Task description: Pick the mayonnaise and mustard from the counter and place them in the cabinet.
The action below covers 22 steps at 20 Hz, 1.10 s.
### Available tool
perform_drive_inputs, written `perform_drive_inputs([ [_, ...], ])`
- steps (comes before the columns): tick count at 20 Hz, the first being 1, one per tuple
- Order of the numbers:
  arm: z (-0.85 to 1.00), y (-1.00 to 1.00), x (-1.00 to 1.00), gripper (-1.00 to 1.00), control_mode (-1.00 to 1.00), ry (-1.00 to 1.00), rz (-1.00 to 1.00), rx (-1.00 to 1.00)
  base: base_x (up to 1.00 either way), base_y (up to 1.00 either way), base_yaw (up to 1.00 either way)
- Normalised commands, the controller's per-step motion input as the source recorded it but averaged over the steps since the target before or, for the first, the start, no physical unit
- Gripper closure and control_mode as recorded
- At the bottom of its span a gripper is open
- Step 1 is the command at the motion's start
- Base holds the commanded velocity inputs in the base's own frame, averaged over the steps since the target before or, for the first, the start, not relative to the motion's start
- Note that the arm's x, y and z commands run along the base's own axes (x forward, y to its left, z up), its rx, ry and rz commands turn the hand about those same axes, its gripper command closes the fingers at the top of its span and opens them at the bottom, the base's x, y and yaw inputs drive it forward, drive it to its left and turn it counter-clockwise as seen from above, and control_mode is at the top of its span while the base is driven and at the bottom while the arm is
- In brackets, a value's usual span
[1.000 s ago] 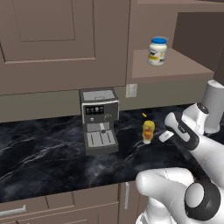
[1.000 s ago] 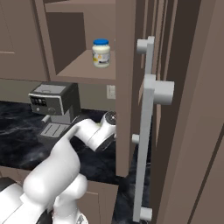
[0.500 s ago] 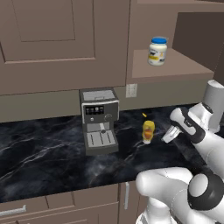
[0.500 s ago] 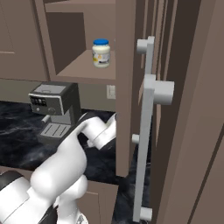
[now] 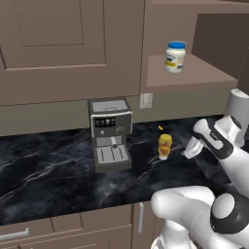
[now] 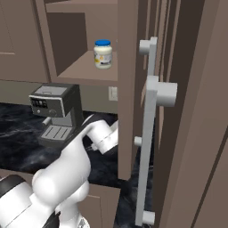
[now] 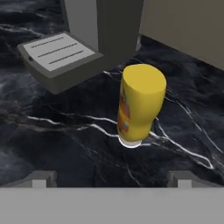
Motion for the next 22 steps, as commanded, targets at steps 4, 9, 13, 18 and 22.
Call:
perform_drive_inputs([
  [4,-0.02,0.0,0.0,-1.0,-1.0,-0.17,0.0,0.0,0.0,0.0,0.0],
  [9,-0.01,0.0,0.0,-1.0,-1.0,-0.1,0.0,0.0,0.0,0.0,0.0],
  [13,-0.01,0.0,0.05,-1.0,-1.0,0.0,0.01,0.0,0.0,0.0,0.0],
  [18,0.0,0.0,0.05,-1.0,-1.0,0.0,0.05,0.0,0.0,0.0,0.0],
  [22,0.0,0.0,0.0,-1.0,-1.0,0.0,0.15,0.05,0.0,0.0,0.0],
])
